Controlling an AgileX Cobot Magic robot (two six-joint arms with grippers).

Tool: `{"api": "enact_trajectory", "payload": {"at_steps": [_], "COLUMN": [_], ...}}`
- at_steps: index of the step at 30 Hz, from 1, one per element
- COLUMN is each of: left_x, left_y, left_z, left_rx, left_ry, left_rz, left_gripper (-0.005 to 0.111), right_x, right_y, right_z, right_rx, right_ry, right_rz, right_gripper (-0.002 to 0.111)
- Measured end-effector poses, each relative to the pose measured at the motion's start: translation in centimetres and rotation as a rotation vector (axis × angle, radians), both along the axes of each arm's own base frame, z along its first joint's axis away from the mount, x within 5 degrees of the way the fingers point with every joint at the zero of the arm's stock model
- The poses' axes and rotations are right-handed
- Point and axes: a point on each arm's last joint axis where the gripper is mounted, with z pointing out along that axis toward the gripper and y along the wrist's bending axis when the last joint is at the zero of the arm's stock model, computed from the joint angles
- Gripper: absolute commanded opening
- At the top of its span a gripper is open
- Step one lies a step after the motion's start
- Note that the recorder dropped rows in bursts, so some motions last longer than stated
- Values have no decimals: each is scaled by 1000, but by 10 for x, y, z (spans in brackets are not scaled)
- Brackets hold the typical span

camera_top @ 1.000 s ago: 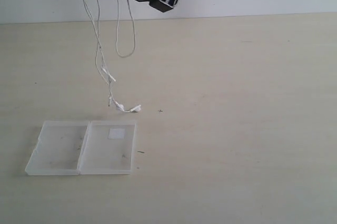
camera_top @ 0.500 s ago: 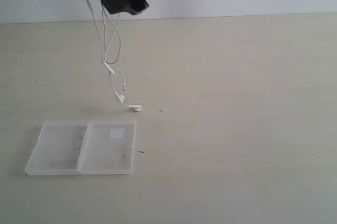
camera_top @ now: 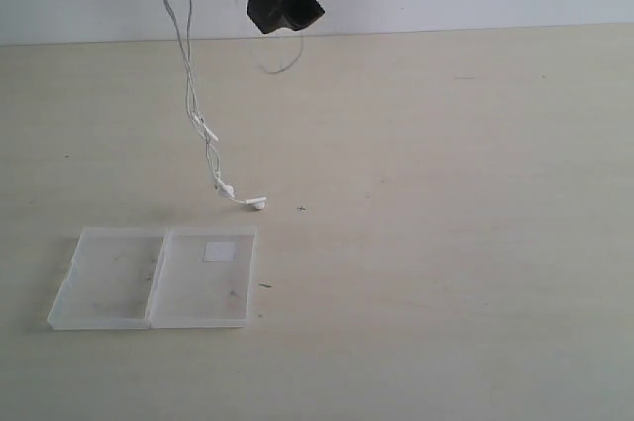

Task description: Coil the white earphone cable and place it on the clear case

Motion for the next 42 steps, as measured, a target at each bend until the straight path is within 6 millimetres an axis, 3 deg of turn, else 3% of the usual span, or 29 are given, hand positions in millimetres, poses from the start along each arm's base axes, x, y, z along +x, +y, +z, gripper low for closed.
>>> {"api": "enact_trajectory", "payload": {"at_steps": [8,14,26,42], "left_x": [1,0,0,3], "left_y": [1,1,2,4], "left_z": [0,5,13,15], "left_rx": [-35,-62,-97,-123], "left_ry": [59,59,42,61], "left_rz": [42,63,96,165], "left_gripper": [0,0,0,0], "right_x": [-6,-15,-28,-22], "right_y": [1,-5,-13,-13], "right_z": [19,8,23,17], "right_rx": [193,256,351,376], "right_ry": [-87,-96,-97,-51], "right_rz": [-16,-39,-58,-149], "right_gripper": [72,67,67,70]}}
